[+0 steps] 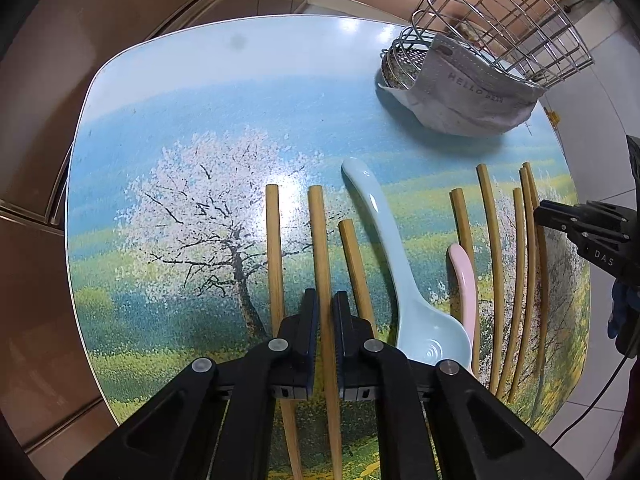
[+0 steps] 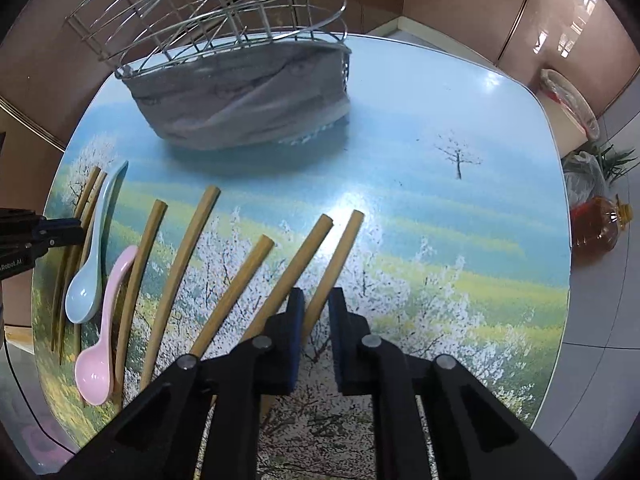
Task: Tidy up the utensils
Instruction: 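Close the left tool on a bamboo chopstick while the right tool grasps another, then lift both held chopsticks upright and carry them over the wire holder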
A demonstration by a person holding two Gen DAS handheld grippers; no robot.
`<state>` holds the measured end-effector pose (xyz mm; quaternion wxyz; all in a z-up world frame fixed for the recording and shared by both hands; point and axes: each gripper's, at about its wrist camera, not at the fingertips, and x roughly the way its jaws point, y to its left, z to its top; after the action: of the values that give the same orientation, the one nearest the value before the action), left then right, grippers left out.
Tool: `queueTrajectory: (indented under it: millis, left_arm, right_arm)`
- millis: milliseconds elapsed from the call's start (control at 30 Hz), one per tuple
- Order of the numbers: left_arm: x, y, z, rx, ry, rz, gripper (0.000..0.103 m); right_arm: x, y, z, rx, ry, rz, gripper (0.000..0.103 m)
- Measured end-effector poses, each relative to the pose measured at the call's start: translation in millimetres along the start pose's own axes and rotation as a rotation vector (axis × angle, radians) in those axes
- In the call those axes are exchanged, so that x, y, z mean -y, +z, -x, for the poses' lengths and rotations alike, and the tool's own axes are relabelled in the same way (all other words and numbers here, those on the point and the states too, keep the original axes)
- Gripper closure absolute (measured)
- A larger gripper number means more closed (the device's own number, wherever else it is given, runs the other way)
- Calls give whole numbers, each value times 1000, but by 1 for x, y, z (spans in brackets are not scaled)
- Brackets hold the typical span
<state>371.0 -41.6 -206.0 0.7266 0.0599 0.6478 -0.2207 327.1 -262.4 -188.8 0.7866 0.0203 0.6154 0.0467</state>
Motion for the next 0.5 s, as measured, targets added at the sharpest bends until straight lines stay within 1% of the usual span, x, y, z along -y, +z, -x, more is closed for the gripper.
queueTrajectory:
  millis: [133, 267, 367, 500]
  left_arm:
    - [3, 1, 0, -8, 15, 3, 97]
    - [11, 2, -1, -18, 30, 1, 97]
    - [18, 3, -2, -14, 38, 14, 97]
    - [26, 1, -1, 5, 53, 22, 97]
  right_arm:
    - [0, -6, 2, -19, -8, 29, 96]
    - [3, -10, 3, -28, -11, 42, 96]
    - [5, -11, 4, -15, -6, 32, 97]
    - [8, -20, 11, 25, 29, 22, 97]
